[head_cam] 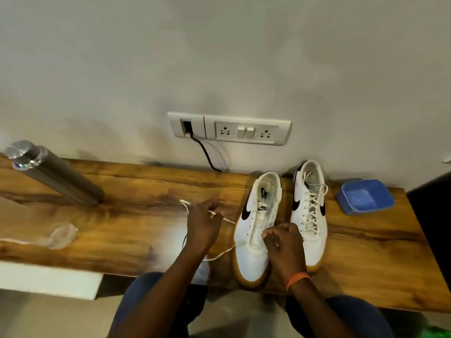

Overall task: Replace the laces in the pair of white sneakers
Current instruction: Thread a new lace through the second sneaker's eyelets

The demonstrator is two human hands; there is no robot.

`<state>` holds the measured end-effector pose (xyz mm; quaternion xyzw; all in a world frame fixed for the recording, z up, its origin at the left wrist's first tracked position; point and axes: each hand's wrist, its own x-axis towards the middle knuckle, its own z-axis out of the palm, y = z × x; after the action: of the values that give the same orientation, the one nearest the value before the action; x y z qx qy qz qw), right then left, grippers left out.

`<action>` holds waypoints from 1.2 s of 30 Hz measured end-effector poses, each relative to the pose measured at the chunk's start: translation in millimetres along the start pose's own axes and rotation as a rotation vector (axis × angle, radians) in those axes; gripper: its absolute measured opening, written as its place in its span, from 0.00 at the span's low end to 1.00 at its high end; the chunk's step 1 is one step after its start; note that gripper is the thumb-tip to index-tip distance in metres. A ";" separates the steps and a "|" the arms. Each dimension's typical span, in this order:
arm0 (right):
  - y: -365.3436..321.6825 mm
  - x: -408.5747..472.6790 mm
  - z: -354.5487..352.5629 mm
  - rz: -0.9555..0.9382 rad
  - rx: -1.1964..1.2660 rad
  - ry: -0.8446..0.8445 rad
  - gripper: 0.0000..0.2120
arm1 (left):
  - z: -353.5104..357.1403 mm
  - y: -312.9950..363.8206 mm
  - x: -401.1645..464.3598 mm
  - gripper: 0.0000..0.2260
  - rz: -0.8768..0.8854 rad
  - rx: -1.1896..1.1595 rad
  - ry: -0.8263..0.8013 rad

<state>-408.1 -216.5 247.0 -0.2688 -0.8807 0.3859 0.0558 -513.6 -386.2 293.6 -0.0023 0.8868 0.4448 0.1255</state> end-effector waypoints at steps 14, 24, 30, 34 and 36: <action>5.2 25.5 1.8 -0.206 -0.123 0.052 0.01 | 67.5 -21.8 -7.4 0.08 -0.031 0.087 -0.238; 6.0 25.0 8.9 -0.337 -0.325 0.029 0.06 | 72.6 -27.1 8.0 0.08 -0.081 0.060 -0.268; 12.1 26.2 10.6 -0.346 -0.284 -0.044 0.04 | 71.7 -25.7 9.7 0.05 -0.092 0.038 -0.269; 17.6 26.5 11.6 -0.344 -0.145 0.009 0.05 | 70.7 -25.8 9.7 0.04 -0.094 0.005 -0.283; 17.4 23.4 14.7 -0.312 -0.102 0.031 0.05 | 69.8 -26.3 9.7 0.04 -0.091 -0.005 -0.285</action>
<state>-424.9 -204.3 221.8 -0.1371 -0.9294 0.3230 0.1149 -504.5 -345.9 230.7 0.0203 0.8579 0.4366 0.2703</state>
